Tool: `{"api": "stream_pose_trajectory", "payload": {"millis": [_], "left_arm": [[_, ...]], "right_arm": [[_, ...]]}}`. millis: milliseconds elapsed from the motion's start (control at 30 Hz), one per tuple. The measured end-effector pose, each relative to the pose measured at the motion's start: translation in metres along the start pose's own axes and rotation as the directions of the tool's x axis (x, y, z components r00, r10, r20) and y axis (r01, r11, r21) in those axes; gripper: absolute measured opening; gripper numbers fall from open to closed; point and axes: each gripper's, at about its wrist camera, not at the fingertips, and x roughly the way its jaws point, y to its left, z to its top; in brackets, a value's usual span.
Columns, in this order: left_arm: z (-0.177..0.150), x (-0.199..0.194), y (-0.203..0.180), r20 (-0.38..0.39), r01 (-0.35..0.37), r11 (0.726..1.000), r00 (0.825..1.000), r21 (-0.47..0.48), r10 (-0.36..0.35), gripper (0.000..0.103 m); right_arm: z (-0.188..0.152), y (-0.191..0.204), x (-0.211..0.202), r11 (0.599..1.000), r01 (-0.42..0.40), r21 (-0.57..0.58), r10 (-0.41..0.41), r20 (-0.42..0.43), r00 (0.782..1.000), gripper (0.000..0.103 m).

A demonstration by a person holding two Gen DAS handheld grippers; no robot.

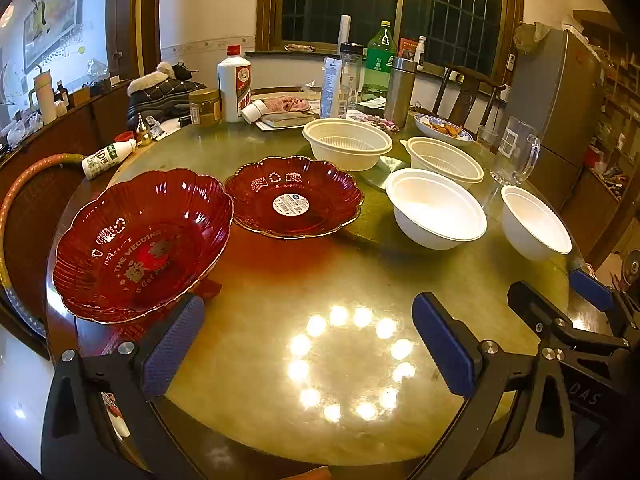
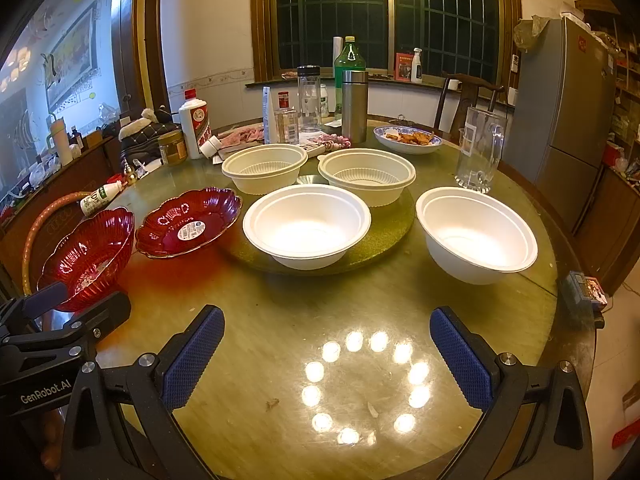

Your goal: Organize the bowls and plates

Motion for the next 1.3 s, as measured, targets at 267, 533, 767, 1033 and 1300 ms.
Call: {"api": "stream_pose_trajectory", "payload": {"millis": [267, 533, 767, 1033, 1300], "left_arm": [[0.002, -0.004, 0.0, 0.002, 0.0, 1.0, 1.0, 0.004, 0.0, 0.103], [0.003, -0.006, -0.001, 0.003, 0.002, 1.0, 1.0, 0.005, -0.002, 0.103], [0.003, -0.007, -0.001, 0.003, 0.003, 1.0, 1.0, 0.004, -0.003, 0.103], [0.006, -0.016, 0.007, 0.016, 0.012, 1.0, 1.0, 0.003, -0.012, 0.103], [0.01, -0.039, 0.042, 0.063, -0.001, 1.0, 0.998, -0.021, 0.002, 0.103]], "right_arm": [[-0.001, -0.001, 0.0, 1.0, 0.001, 0.004, -0.001, 0.002, 1.0, 0.103], [-0.001, 0.0, -0.003, 1.0, 0.0, 0.001, 0.0, 0.005, 1.0, 0.103], [-0.001, 0.001, -0.003, 1.0, -0.002, 0.0, 0.002, 0.004, 1.0, 0.103], [0.002, 0.011, -0.002, 1.0, -0.014, -0.016, 0.014, 0.005, 1.0, 0.103], [0.006, 0.03, 0.001, 0.998, -0.053, -0.04, 0.054, 0.009, 0.999, 0.103]]}}
